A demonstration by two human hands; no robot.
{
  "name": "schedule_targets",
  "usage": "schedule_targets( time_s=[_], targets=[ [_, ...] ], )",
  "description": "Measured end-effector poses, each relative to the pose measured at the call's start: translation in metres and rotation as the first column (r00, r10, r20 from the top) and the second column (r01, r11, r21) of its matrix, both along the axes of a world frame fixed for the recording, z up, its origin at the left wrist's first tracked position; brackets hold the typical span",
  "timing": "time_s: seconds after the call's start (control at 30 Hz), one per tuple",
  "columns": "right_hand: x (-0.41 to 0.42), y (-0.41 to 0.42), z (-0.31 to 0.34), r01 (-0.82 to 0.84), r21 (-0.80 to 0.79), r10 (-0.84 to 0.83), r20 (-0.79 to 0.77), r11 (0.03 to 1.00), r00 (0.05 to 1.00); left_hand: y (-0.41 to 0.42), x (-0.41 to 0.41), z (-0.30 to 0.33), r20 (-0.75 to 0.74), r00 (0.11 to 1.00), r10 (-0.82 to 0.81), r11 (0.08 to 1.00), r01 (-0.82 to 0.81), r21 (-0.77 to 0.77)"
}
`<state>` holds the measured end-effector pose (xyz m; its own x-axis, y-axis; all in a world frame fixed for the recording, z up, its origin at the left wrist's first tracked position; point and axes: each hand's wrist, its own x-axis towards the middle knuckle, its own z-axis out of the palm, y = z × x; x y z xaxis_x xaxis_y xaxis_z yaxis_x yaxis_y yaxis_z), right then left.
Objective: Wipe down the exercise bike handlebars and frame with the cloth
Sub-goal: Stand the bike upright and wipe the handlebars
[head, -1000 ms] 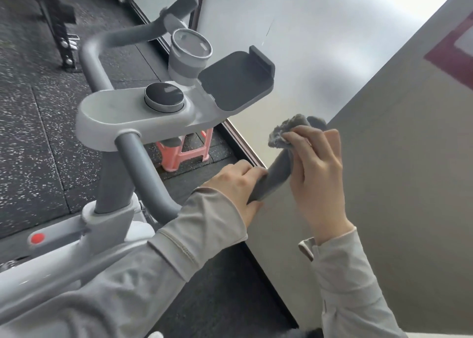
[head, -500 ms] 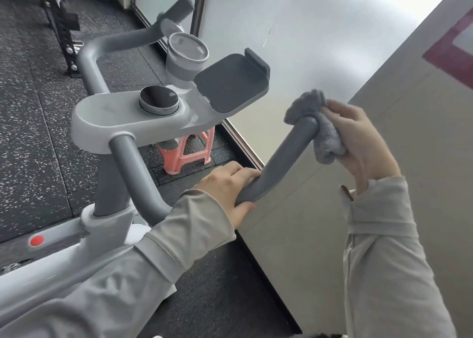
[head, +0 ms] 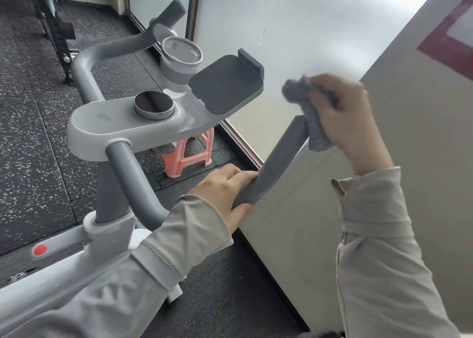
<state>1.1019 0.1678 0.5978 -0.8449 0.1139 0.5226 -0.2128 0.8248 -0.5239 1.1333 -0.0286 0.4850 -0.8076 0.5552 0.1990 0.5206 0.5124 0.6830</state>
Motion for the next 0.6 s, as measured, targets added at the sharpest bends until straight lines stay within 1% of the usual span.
schedule_targets(
  time_s=[0.03, 0.07, 0.13, 0.17, 0.2, 0.27, 0.33, 0.4, 0.43, 0.5, 0.6],
  targets=[
    [-0.002, -0.001, -0.004, 0.014, 0.012, -0.015, 0.015, 1.0, 1.0, 0.0, 0.0, 0.0, 0.003, 1.0, -0.003, 1.0, 0.003, 0.0],
    [-0.001, 0.001, -0.011, 0.04, -0.022, -0.039, 0.011, 0.999, 0.999, -0.001, 0.001, 0.001, 0.004, 1.0, -0.006, 1.0, 0.006, -0.001],
    [0.006, 0.01, -0.029, 0.102, -0.171, -0.1, 0.016, 0.98, 0.995, -0.001, 0.002, 0.0, -0.01, 1.0, -0.008, 1.0, 0.008, 0.008],
    [0.011, 0.011, -0.04, 0.118, -0.28, -0.114, 0.031, 0.953, 0.993, -0.002, 0.003, 0.0, -0.021, 1.0, -0.009, 1.0, 0.009, 0.011],
    [0.016, 0.009, -0.052, 0.118, -0.399, -0.113, 0.037, 0.909, 0.993, -0.001, 0.004, -0.001, -0.03, 1.0, -0.007, 1.0, 0.007, 0.013],
    [0.023, -0.005, -0.075, 0.117, -0.605, -0.135, 0.015, 0.787, 0.991, -0.001, 0.004, -0.002, -0.042, 0.999, 0.003, 1.0, -0.003, 0.017],
    [0.027, -0.024, -0.094, 0.146, -0.721, -0.206, 0.004, 0.677, 0.979, -0.002, 0.004, -0.003, -0.052, 0.999, 0.005, 1.0, -0.004, 0.02],
    [0.032, -0.039, -0.104, 0.164, -0.785, -0.279, -0.012, 0.598, 0.96, -0.003, 0.004, -0.004, -0.061, 0.998, -0.003, 1.0, 0.005, 0.025],
    [0.034, -0.044, -0.106, 0.169, -0.8, -0.307, -0.02, 0.575, 0.951, -0.004, 0.005, -0.004, -0.066, 0.998, -0.004, 1.0, 0.006, 0.031],
    [0.039, -0.052, -0.107, 0.173, -0.812, -0.334, -0.029, 0.558, 0.942, -0.007, 0.006, -0.005, -0.079, 0.997, 0.003, 0.999, 0.0, 0.041],
    [0.046, -0.059, -0.113, 0.177, -0.803, -0.325, -0.021, 0.569, 0.946, -0.011, 0.009, -0.008, -0.1, 0.995, 0.001, 0.999, 0.003, 0.038]
  ],
)
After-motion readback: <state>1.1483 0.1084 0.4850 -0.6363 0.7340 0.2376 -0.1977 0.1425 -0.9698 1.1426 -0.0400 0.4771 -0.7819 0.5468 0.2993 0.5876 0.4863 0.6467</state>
